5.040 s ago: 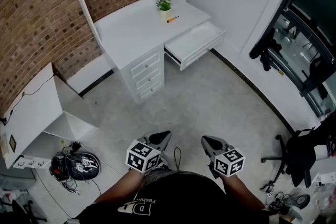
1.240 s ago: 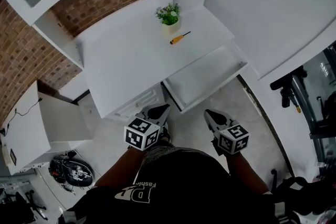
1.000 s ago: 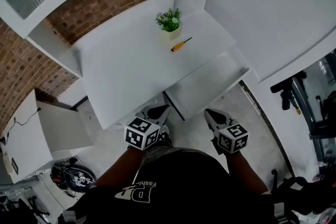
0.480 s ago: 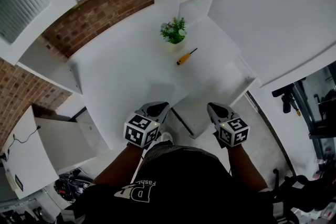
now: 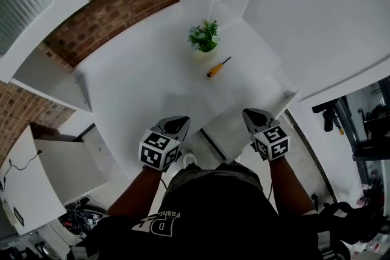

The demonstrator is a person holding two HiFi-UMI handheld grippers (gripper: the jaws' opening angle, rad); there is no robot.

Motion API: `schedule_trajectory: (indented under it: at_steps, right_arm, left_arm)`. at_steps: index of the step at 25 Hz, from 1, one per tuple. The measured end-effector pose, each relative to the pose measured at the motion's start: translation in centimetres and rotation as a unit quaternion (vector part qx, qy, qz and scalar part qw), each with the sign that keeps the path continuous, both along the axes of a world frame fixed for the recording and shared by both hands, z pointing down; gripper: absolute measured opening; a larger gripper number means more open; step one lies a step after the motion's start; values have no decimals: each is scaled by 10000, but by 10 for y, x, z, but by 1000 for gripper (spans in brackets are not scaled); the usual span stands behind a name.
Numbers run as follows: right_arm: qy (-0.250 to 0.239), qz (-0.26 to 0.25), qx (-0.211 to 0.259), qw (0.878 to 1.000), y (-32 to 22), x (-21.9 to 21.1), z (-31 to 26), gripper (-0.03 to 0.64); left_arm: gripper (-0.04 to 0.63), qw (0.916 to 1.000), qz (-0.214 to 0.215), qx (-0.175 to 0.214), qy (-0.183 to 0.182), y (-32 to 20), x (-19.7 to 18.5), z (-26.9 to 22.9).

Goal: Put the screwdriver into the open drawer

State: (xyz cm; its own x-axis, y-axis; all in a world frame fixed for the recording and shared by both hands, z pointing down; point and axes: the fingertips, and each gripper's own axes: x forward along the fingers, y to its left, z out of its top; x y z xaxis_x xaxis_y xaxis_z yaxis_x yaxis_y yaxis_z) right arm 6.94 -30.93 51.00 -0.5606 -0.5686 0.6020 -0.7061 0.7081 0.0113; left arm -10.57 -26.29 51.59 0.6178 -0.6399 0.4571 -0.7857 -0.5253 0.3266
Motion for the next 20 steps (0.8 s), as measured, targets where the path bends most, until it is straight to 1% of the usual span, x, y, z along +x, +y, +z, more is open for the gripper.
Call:
schedule_trajectory:
  at_steps: [3,5,7,9,11,15,20]
  right_arm:
    - [555,-411,165,9975,-16,-3,4,6]
    - [1031,-784,350,9910,-27,-7,11,6]
    - [1484,-1217,590,9796,-39,-11,19,6]
    - [1845,-1651,772,9658,-51,-16,30,7]
    - [2120,-1997,790,9534,-62,-19,43,8]
    - [2467,-2552,816,9313,-88,-24,68,8]
    - [2806,-3168,952,9010,-125,-29,94,8]
  left_arm:
    - [18,9998,-208,-39,-51,2,-9,4]
    - [18,9993,-366,-81,-56,4,-14,7]
    - [18,9985,-538,-105,-78,5,-18,12]
    - [18,9972,-720,-134,-122,6,-22,15]
    - [18,9951,-962,-178,-154,10,-26,16]
    - [18,9881,-1503,-276,-191,18,-36,17]
    - [18,9803,-1895,-470,-309,30,-31,19]
